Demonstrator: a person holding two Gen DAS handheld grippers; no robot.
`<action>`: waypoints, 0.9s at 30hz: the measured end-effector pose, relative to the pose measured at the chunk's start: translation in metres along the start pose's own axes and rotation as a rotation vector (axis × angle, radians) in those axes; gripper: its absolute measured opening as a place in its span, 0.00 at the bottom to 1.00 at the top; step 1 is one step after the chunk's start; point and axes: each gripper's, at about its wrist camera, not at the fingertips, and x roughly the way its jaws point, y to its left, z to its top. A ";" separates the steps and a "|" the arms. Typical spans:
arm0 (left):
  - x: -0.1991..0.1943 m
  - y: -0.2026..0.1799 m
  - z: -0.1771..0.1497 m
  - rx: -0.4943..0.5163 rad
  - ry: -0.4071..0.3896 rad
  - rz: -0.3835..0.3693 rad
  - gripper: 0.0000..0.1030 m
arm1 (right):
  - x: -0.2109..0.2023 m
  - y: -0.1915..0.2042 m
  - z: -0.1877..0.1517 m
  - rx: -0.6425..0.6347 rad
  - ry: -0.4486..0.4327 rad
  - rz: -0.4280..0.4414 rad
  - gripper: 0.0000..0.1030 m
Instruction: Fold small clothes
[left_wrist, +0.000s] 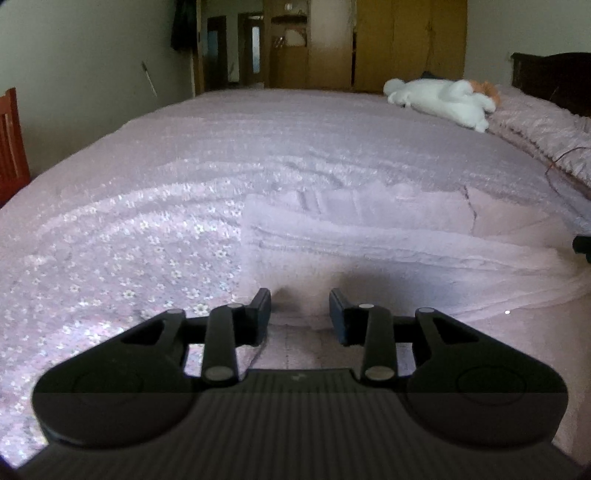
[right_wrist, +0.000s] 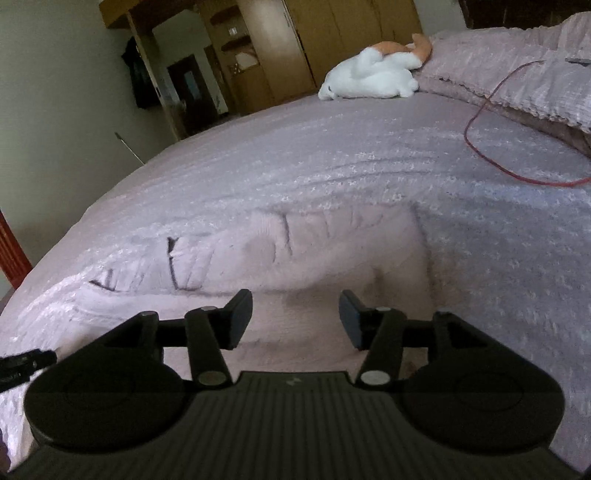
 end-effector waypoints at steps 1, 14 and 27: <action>0.002 0.000 0.001 -0.001 -0.001 0.001 0.36 | 0.005 -0.004 0.008 0.000 -0.008 -0.028 0.59; 0.035 0.002 0.000 -0.020 0.024 0.039 0.36 | 0.027 0.004 0.009 -0.230 0.005 -0.118 0.09; 0.034 -0.007 0.003 0.006 0.039 0.078 0.38 | 0.041 -0.012 -0.001 -0.131 0.044 -0.110 0.44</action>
